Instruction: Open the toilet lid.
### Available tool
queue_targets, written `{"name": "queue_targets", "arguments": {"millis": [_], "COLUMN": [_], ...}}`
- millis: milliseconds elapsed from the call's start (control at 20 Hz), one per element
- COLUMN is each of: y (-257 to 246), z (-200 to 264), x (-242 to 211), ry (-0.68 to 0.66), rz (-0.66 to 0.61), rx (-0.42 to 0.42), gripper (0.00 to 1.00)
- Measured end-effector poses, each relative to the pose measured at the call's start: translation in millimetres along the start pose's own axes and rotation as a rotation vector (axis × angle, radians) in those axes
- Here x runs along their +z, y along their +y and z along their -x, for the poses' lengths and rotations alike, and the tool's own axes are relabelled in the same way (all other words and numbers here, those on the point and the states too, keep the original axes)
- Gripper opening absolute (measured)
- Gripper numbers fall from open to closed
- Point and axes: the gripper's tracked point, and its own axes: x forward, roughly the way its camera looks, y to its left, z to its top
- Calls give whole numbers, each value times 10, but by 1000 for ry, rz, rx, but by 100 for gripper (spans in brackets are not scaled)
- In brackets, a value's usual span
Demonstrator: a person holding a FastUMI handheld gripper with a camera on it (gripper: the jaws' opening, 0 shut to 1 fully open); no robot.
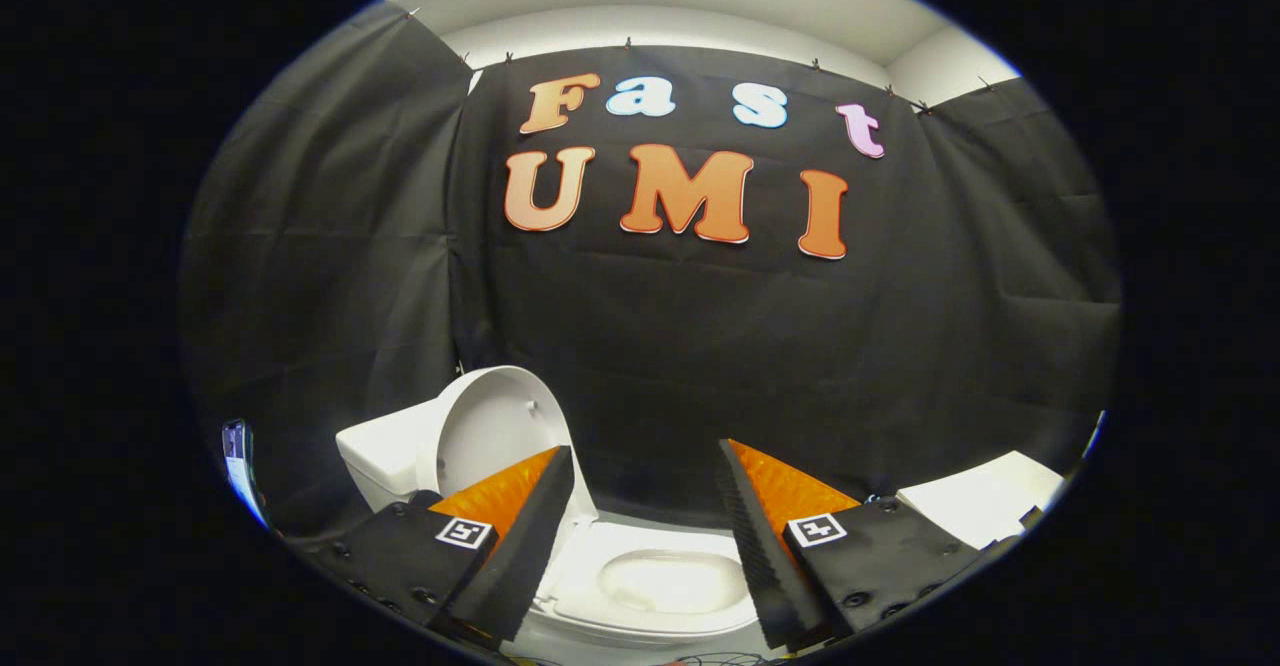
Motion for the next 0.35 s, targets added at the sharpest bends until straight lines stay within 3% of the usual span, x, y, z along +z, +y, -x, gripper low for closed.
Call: {"name": "queue_targets", "arguments": {"millis": [200,350], "y": [-417,-718], "z": [200,323], "x": [211,246], "ry": [-35,-34], "rz": [5,-66], "rx": [2,18], "gripper": [92,92]}}
